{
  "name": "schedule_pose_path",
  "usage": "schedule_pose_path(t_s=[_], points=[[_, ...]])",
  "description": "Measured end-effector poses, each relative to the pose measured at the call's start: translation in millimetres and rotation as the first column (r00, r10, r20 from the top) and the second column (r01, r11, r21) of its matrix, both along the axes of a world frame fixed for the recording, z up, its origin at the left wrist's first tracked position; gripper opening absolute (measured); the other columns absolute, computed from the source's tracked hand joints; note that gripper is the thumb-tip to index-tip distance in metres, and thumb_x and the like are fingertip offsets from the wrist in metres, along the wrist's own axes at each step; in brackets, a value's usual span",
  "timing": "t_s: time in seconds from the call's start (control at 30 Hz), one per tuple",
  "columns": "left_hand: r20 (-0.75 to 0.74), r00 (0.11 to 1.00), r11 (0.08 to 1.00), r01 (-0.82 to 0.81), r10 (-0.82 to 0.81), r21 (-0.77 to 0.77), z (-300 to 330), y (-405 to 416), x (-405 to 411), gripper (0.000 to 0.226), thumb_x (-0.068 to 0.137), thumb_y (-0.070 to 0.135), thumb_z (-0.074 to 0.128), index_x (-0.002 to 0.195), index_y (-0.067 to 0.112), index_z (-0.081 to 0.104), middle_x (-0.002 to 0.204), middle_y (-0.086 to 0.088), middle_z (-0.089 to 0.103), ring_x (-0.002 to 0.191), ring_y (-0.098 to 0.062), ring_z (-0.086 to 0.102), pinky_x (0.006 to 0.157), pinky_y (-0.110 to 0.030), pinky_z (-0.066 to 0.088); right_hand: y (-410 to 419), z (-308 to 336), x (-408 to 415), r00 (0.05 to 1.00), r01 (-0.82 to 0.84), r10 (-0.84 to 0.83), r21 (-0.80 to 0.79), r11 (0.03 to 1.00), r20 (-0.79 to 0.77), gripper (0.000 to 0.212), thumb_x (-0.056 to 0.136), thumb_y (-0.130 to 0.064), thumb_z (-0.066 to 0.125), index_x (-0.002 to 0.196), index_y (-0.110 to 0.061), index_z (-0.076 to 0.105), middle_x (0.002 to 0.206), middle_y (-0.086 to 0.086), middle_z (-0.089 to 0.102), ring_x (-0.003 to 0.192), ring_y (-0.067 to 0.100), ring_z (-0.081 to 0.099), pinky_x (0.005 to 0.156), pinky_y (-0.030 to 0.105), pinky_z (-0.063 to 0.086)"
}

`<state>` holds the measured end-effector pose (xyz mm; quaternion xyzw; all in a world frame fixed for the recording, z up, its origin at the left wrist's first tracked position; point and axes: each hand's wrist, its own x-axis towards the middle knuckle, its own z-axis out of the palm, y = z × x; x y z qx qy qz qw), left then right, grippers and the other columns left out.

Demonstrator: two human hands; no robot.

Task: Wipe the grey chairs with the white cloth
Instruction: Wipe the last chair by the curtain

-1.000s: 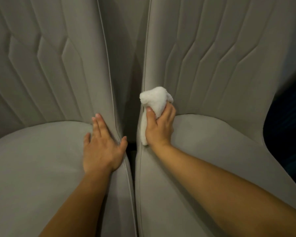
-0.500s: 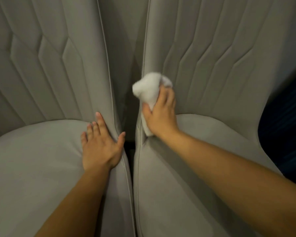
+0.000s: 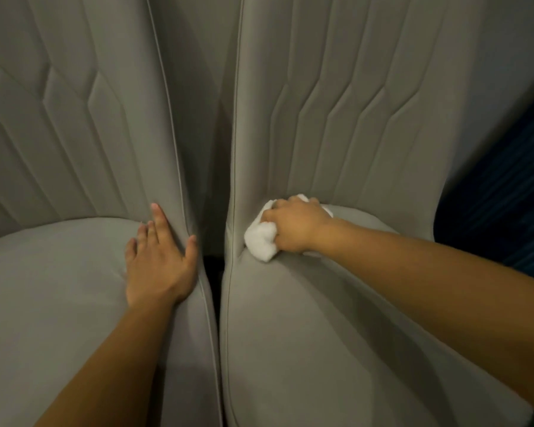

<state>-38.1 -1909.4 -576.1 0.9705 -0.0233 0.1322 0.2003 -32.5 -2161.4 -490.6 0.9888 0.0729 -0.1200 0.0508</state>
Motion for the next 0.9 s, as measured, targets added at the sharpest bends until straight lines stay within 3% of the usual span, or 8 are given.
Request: schedule_pose_path(t_s=[0.13,0.2,0.3,0.4,0.47,0.57,0.67,0.9], points=[[0.0,1.0,1.0,-0.012,0.012,0.027,-2,0,1,0.085,0.096,0.061,0.025,0.156,0.013,-0.011,0.157,-0.018,0.03,0.146,-0.03,0.025,0.119,-0.048,0.019,-5,-15,23,0.964,0.24,-0.256,0.189,0.952,0.067,0.047,0.082,-0.044,0.057,0.129,-0.038,0.058,0.133,-0.001,0.054,0.127,0.031,0.046,0.098,0.047,0.038],[-0.016,1.0,0.999,-0.015,0.016,0.03,-4,0,3,0.087,0.095,0.064,0.024,0.156,0.014,-0.013,0.159,-0.017,0.028,0.147,-0.029,0.023,0.119,-0.048,0.018,3,-20,19,0.94,0.313,-0.338,0.263,0.912,0.053,0.049,0.068,-0.05,0.059,0.116,-0.04,0.062,0.123,-0.007,0.059,0.12,0.027,0.051,0.099,0.044,0.04],[-0.019,1.0,0.999,-0.02,0.021,0.034,-6,0,3,0.09,0.093,0.066,0.026,0.155,0.014,-0.013,0.159,-0.017,0.028,0.147,-0.03,0.023,0.119,-0.049,0.017,12,-19,-3,0.974,0.218,-0.224,0.32,0.922,-0.018,0.055,0.052,-0.064,0.056,0.103,-0.046,0.064,0.105,-0.018,0.065,0.108,0.019,0.06,0.095,0.043,0.045],[-0.011,1.0,0.999,-0.02,0.021,0.03,-5,0,2,0.091,0.093,0.068,0.026,0.155,0.013,-0.012,0.16,-0.017,0.026,0.147,-0.03,0.022,0.119,-0.049,0.016,30,-22,-35,0.999,-0.033,0.04,0.296,0.955,-0.018,0.057,0.065,-0.07,0.048,0.114,-0.043,0.059,0.117,-0.013,0.058,0.115,0.02,0.052,0.097,0.041,0.036],[-0.042,0.999,0.999,-0.004,0.006,0.033,-4,0,0,0.092,0.093,0.069,0.025,0.155,0.013,-0.014,0.161,-0.016,0.022,0.148,-0.029,0.019,0.12,-0.048,0.014,35,-28,-55,0.994,-0.107,0.103,0.294,0.95,0.027,0.056,0.076,-0.068,0.05,0.126,-0.043,0.053,0.13,-0.008,0.05,0.124,0.02,0.041,0.098,0.039,0.025],[-0.16,0.987,0.998,0.037,-0.028,0.056,1,4,2,0.1,0.089,0.076,0.022,0.154,0.011,-0.017,0.164,-0.015,0.008,0.151,-0.027,0.009,0.122,-0.047,0.008,18,-34,-59,0.996,-0.093,0.086,0.301,0.949,0.036,0.074,0.074,-0.08,0.057,0.139,-0.045,0.044,0.143,-0.01,0.044,0.133,0.019,0.035,0.11,0.047,0.023],[-0.337,0.94,0.968,0.126,-0.047,0.217,10,16,-8,0.108,0.08,0.085,0.008,0.156,0.01,-0.011,0.165,-0.011,-0.005,0.152,-0.024,-0.004,0.122,-0.045,0.003,15,-38,-45,0.997,-0.022,0.0,0.303,0.953,0.074,0.091,0.067,-0.096,0.045,0.141,-0.043,0.043,0.14,-0.007,0.051,0.131,0.022,0.042,0.111,0.054,0.028],[-0.408,0.904,0.914,0.263,-0.123,0.308,16,60,-85,0.08,0.074,0.081,-0.017,0.147,0.048,-0.022,0.161,0.008,-0.023,0.148,-0.013,-0.021,0.121,-0.043,-0.004,22,-46,-42,0.985,0.047,-0.097,0.327,0.944,0.14,0.093,0.074,-0.093,0.037,0.147,-0.035,0.043,0.142,-0.002,0.051,0.133,0.024,0.041,0.113,0.054,0.024]])
